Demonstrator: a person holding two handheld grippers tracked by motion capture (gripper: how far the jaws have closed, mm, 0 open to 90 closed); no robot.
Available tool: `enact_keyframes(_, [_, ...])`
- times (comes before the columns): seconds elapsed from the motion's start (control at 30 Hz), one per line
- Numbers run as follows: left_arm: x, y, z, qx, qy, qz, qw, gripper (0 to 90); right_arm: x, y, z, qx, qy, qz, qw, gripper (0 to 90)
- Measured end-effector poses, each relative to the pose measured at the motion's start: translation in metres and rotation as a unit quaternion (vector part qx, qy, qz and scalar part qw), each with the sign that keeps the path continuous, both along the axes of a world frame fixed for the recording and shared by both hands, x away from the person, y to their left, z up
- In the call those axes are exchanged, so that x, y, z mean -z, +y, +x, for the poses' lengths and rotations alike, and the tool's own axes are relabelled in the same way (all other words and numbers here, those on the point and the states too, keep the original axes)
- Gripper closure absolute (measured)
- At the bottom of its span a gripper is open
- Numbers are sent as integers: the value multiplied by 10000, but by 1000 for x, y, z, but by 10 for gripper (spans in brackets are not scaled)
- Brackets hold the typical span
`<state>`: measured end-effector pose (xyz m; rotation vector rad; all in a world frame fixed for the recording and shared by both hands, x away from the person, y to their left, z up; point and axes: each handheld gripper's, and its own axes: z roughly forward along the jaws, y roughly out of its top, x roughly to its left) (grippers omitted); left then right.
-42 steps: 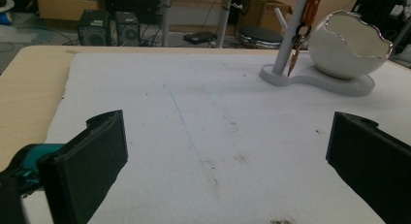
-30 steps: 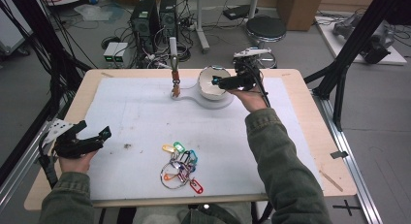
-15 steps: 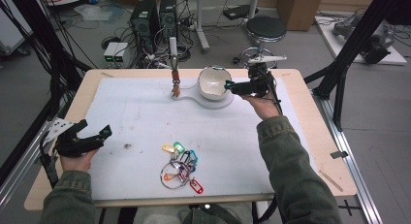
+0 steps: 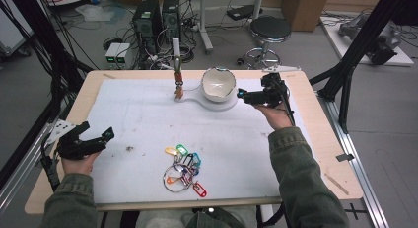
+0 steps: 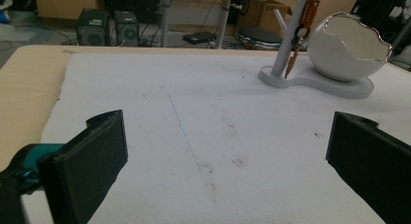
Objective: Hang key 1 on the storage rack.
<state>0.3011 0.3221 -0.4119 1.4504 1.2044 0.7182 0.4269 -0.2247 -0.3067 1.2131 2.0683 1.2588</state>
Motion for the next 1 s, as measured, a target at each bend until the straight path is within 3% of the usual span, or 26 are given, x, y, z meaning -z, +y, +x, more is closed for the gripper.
enact_keyframes(0.17, [0,0,0,0,2,-3,10000,17,6,-11,-8,74,14,-50,10000,6])
enact_keyframes(0.4, [0,0,0,-5,6,5,10000,17,12,-25,-21,210,-44,119,9997,6])
enact_keyframes(0.73, [0,0,-1,-13,9,4,10000,17,26,-35,-35,295,-32,179,9994,6])
enact_keyframes(1.0, [0,0,-1,-14,17,14,10000,17,37,-41,-48,353,-57,84,9993,6])
